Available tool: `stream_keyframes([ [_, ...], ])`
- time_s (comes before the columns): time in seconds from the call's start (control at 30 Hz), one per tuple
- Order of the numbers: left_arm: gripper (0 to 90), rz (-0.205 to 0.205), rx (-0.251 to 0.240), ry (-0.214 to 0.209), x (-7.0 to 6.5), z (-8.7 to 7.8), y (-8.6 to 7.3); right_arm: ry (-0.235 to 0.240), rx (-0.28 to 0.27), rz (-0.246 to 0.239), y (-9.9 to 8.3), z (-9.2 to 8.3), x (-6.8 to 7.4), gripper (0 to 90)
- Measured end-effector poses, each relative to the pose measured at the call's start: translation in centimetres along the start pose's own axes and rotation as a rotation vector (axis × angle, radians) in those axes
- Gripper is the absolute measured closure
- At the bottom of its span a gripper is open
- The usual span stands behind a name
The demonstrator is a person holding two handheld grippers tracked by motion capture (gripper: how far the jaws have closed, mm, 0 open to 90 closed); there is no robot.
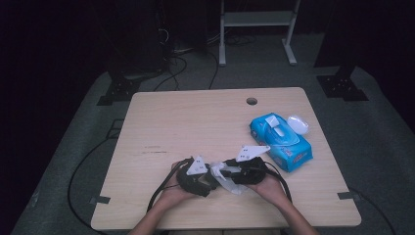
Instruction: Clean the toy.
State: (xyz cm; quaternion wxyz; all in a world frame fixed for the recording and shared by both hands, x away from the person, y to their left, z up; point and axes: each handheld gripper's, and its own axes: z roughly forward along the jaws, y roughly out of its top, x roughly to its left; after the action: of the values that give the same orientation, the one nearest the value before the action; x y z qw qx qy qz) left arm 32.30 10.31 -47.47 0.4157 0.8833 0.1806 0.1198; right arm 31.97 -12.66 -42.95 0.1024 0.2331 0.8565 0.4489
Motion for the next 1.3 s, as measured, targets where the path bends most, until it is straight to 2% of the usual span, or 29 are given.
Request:
stream_keyframes([
  [0.13,23.9,0.005,0.004,0.003,-0.1,0.0,0.0,0.0,-0.004,-0.015,0.2,0.4,0.5,51.2],
  [0.2,23.9,0.0,0.002,0.001,0.0,0.0,0.0,0.02,-0.021,-0.021,0.3,0.7,0.8,51.4],
  [0.27,23.9,-0.003,0.001,-0.001,0.0,0.0,0.0,0.022,-0.033,-0.026,0.4,1.2,1.2,55.9],
  [0.37,23.9,-0.002,0.001,0.0,0.0,0.0,0.0,0.022,-0.023,-0.029,0.4,2.4,1.8,61.1],
  [0.4,23.9,-0.007,-0.001,-0.005,0.0,0.0,0.0,0.029,-0.008,-0.033,0.3,2.8,2.0,61.5],
  [0.5,24.0,0.002,0.003,-0.004,0.0,0.0,0.0,0.004,0.04,-0.058,0.0,3.7,2.3,64.5],
  [0.53,24.0,0.006,0.004,0.001,-0.1,0.0,0.0,0.005,0.033,-0.045,-0.5,3.9,2.2,72.4],
  [0.6,23.9,0.005,0.002,0.003,-0.2,0.1,0.1,0.006,0.03,-0.037,-0.6,3.7,2.0,78.8],
  [0.73,24.0,-0.008,0.0,0.003,-0.2,0.1,0.2,-0.032,0.034,-0.023,-0.8,3.0,1.4,81.9],
  [0.8,24.0,-0.006,0.003,0.002,-0.2,0.1,0.2,-0.042,0.034,-0.026,-0.7,3.1,1.6,82.5],
  [0.9,24.0,0.011,0.012,0.004,-0.2,0.1,0.2,0.03,0.024,-0.026,-0.5,3.9,2.6,82.4],
  [0.97,24.0,0.019,0.015,0.008,-0.3,0.1,0.2,0.021,0.039,-0.07,-0.4,4.2,3.3,82.4],
  [1.03,24.0,0.005,0.014,0.003,-0.3,0.1,0.3,0.026,0.035,-0.061,-0.4,3.9,2.9,82.5],
  [1.1,24.0,0.003,0.01,0.001,-0.3,0.1,0.2,-0.025,0.04,-0.056,-0.6,3.4,2.2,82.7],
  [1.2,24.0,0.0,0.015,-0.003,-0.2,0.1,0.4,-0.058,0.039,-0.032,-0.8,2.9,1.5,82.7],
  [1.27,24.0,0.001,0.016,-0.006,-0.2,0.1,0.4,-0.033,0.035,-0.022,-0.8,3.0,1.6,82.7],
  [1.3,24.0,0.003,0.018,-0.009,-0.2,0.1,0.4,0.005,0.026,-0.025,-0.8,3.2,1.8,82.6],
])
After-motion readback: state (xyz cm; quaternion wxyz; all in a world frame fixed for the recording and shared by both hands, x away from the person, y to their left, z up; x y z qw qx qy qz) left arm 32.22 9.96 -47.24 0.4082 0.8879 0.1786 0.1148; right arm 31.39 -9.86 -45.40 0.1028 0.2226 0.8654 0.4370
